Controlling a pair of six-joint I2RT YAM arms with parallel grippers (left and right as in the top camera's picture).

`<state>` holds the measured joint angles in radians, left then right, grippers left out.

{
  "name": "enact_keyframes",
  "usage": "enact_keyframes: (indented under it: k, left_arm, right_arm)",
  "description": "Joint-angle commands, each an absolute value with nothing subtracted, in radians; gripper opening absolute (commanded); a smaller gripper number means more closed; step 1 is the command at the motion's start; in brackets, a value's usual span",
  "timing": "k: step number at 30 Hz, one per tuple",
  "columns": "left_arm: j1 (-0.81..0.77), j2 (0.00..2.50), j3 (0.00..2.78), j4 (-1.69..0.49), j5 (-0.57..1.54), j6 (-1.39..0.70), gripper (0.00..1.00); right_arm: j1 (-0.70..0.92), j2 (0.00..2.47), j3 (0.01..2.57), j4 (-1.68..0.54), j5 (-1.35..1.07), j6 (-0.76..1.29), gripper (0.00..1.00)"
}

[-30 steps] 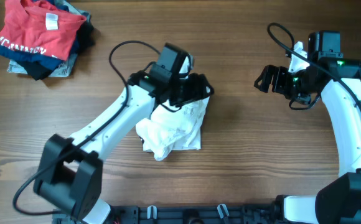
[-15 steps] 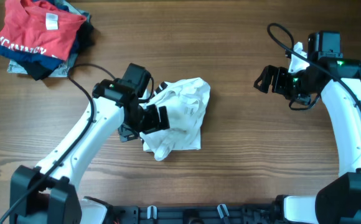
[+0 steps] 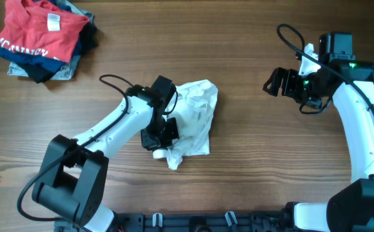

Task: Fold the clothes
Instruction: 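Lower the left gripper and grasp the bundled shirt's top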

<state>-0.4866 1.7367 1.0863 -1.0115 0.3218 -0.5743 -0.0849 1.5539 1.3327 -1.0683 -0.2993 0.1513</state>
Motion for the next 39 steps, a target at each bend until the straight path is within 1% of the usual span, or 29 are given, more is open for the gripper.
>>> enact_keyframes:
  k: [1,6,8,12,13,14,16,20,22,23,24,27,29,30,36,39]
  left_arm:
    - [-0.504,1.727,1.084,-1.033,0.420,-0.585,0.04]
    - [-0.522,1.657,1.149,-1.121,0.387,-0.584,0.04]
    - [-0.522,1.639,1.159,-1.149,0.358,-0.584,0.13]
    - [-0.543,1.636,1.159,-1.177,0.404,-0.585,0.15]
    - [-0.562,1.636,1.159,-1.171,0.420,-0.585,0.24]
    - [-0.577,1.636,1.159,-1.167,0.423,-0.586,0.29]
    - [-0.620,1.636,1.159,-1.141,0.422,-0.616,0.32]
    - [-0.700,1.644,1.159,-1.045,0.422,-0.662,0.32]
    - [-0.719,1.662,1.159,-1.019,0.421,-0.675,0.30]
    - [-0.722,1.669,1.159,-1.028,0.416,-0.675,0.22]
    - [-0.720,1.668,1.159,-1.040,0.401,-0.677,0.20]
    - [-0.707,1.659,1.159,-1.071,0.334,-0.705,0.26]
    - [-0.694,1.659,1.159,-1.085,0.282,-0.756,0.33]
    - [-0.693,1.660,1.159,-1.089,0.266,-0.778,0.34]
    - [-0.703,1.724,1.159,-1.073,0.208,-0.858,0.36]
    - [-0.703,1.763,1.159,-1.023,0.211,-0.857,0.33]
  right_arm:
    - [-0.082,1.558,1.333,-1.063,-0.316,0.133,1.00]
    - [-0.081,1.558,1.333,-1.055,-0.316,0.134,1.00]
    - [-0.081,1.558,1.333,-1.055,-0.316,0.134,1.00]
    - [-0.081,1.558,1.333,-1.055,-0.316,0.133,1.00]
    - [-0.081,1.558,1.333,-1.055,-0.316,0.134,1.00]
    - [-0.081,1.558,1.333,-1.053,-0.316,0.133,1.00]
    - [-0.081,1.558,1.333,-1.052,-0.316,0.133,1.00]
    - [-0.081,1.558,1.333,-1.060,-0.316,0.133,1.00]
    - [-0.082,1.558,1.333,-1.060,-0.316,0.133,1.00]
    - [-0.081,1.558,1.333,-1.060,-0.316,0.133,1.00]
    - [-0.081,1.558,1.333,-1.060,-0.316,0.133,1.00]
    - [-0.081,1.558,1.333,-1.060,-0.316,0.133,1.00]
    - [-0.081,1.558,1.333,-1.059,-0.316,0.133,1.00]
    - [-0.081,1.558,1.333,-1.059,-0.316,0.133,0.99]
    - [-0.081,1.558,1.333,-1.061,-0.316,0.133,1.00]
    - [-0.081,1.558,1.333,-1.064,-0.316,0.132,1.00]
